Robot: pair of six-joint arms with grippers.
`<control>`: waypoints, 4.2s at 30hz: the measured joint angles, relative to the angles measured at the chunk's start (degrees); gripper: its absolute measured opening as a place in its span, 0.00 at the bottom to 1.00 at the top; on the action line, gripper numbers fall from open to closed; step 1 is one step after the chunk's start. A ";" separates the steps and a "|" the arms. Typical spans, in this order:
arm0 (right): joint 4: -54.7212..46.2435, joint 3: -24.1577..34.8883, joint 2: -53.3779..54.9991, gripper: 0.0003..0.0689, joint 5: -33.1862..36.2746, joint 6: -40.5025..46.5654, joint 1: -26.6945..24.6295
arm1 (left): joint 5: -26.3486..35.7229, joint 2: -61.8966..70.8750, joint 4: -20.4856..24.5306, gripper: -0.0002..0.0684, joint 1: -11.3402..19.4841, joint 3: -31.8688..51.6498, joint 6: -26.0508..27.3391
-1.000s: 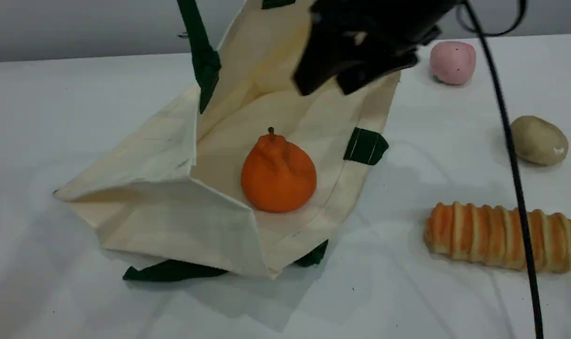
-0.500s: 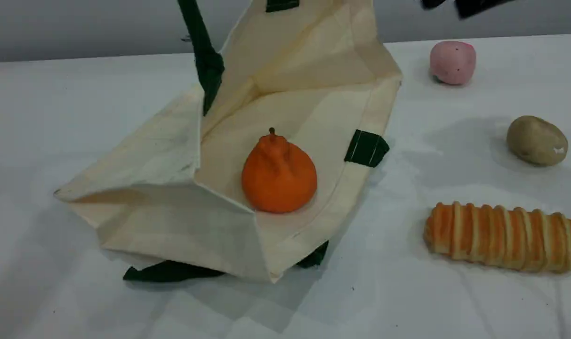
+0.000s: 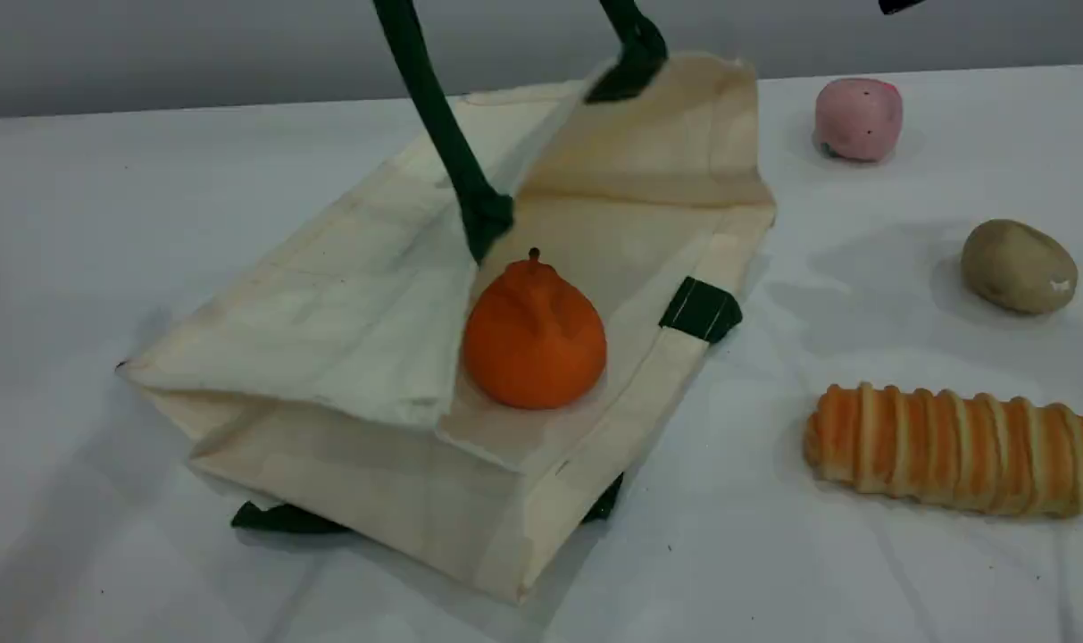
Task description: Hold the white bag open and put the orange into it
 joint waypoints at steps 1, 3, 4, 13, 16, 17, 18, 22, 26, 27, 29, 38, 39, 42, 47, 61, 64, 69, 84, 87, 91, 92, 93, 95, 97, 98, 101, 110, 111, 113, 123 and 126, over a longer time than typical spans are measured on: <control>0.00 -0.05 0.00 0.65 0.00 0.00 0.00 | 0.00 0.57 0.00 0.11 0.00 0.00 0.00; 0.00 -0.05 0.00 0.65 0.00 -0.14 0.00 | -0.25 1.81 0.00 0.11 0.00 0.00 0.19; 0.00 -0.05 0.00 0.65 -0.04 -0.14 0.00 | -0.62 2.36 0.00 0.11 0.00 0.00 0.19; 0.00 -0.05 0.00 0.65 -0.07 -0.19 0.00 | -1.83 8.01 -1.79 0.11 -1.45 0.04 1.81; 0.00 -0.05 0.00 0.65 -0.11 -0.19 0.00 | -2.56 9.21 -1.55 0.13 -3.07 0.06 2.29; 0.00 -0.05 0.00 0.65 -0.05 -0.19 0.00 | -2.67 9.48 -1.37 0.14 -3.51 0.06 3.15; 0.00 -0.05 0.00 0.65 0.30 -0.19 0.00 | -2.43 9.64 -1.22 0.16 -3.59 0.11 4.02; -0.24 -0.05 -0.04 0.65 0.74 -0.21 0.00 | -1.75 9.50 -1.14 0.34 -3.38 0.11 4.65; -0.24 -0.05 -0.04 0.65 0.97 -0.26 0.00 | -0.42 9.50 -1.08 0.59 -3.33 0.11 4.65; -0.24 -0.05 -0.17 0.65 0.97 -0.26 0.00 | 0.30 9.50 -1.08 0.64 -3.39 0.11 4.79; -0.24 -0.05 -0.72 0.65 1.11 -0.26 0.00 | 1.73 9.24 0.04 0.71 -3.39 0.11 6.03; -2.82 -0.05 -5.73 0.63 2.70 1.36 -0.39 | 1.56 5.61 15.24 0.75 -3.33 0.11 -0.13; -3.55 -0.05 -6.40 0.62 3.10 1.90 -0.39 | 1.55 5.23 17.02 0.75 -3.33 0.11 -1.66; -6.01 -0.05 -8.93 0.58 3.33 3.97 -0.39 | 2.33 4.29 21.44 0.75 -3.33 0.11 -5.34; -10.01 0.06 -13.07 0.42 3.75 7.80 -0.39 | 3.14 2.10 22.35 0.63 -3.33 0.11 -10.00; -16.01 0.06 -29.28 0.16 2.01 13.23 -0.39 | 0.63 -13.10 27.48 0.02 -7.27 0.11 -17.57; -18.94 0.06 -33.71 0.07 2.02 15.13 -0.39 | -0.95 -17.04 33.07 0.01 -10.80 0.11 -21.93; -24.45 0.06 -40.80 0.01 2.16 19.89 -0.39 | 0.05 -22.13 43.64 0.00 -15.93 0.11 -28.84; -37.74 1.08 -67.11 0.01 9.31 31.10 -0.39 | -2.29 -47.57 59.54 0.00 -28.84 24.39 -46.35; -37.30 3.97 -72.58 0.01 9.46 31.10 -0.39 | -0.77 -53.23 63.20 0.00 -32.84 29.94 -50.67; -35.88 11.07 -80.79 0.01 10.23 31.10 -0.39 | -0.93 -59.62 63.45 0.00 -37.41 36.09 -54.86; -35.05 13.19 -83.10 0.01 10.23 31.10 -0.39 | -0.93 -60.88 63.52 0.00 -38.22 37.42 -55.83; -34.59 15.35 -85.07 0.01 10.53 31.10 -0.39 | -0.58 -61.90 63.52 0.00 -38.85 38.70 -56.77; -34.64 19.44 -89.80 0.01 11.36 31.35 -0.39 | -0.01 -63.16 63.16 0.00 -39.68 41.01 -57.43; -34.64 23.74 -94.08 0.01 11.95 32.09 -0.39 | 0.04 -64.05 63.11 0.00 -40.34 43.50 -57.43; -34.64 25.42 -96.32 0.01 12.57 32.92 -0.39 | 0.04 -64.57 63.12 0.00 -40.61 44.48 -57.43; -35.22 30.35 -101.15 0.01 15.58 36.72 -0.39 | -0.15 -66.35 62.51 0.00 -41.53 47.36 -57.43; -38.85 37.95 -102.02 0.01 24.19 38.77 -0.39 | 5.69 -72.87 58.86 0.00 -41.70 50.46 -54.56; -38.59 38.24 -102.02 0.01 23.52 38.72 -0.39 | 5.86 -73.83 58.10 0.00 -41.70 51.24 -53.88; -38.72 38.24 -102.02 0.01 21.86 38.73 -0.39 | 5.32 -75.66 55.64 0.00 -41.70 52.87 -52.63; -38.88 38.19 -102.02 0.01 21.81 38.73 -0.39 | 3.23 -84.26 38.32 0.00 -41.70 60.15 -35.31; -38.88 38.19 -102.02 0.02 21.90 38.73 -0.39 | 3.06 -87.22 36.91 0.00 -41.57 60.21 -33.05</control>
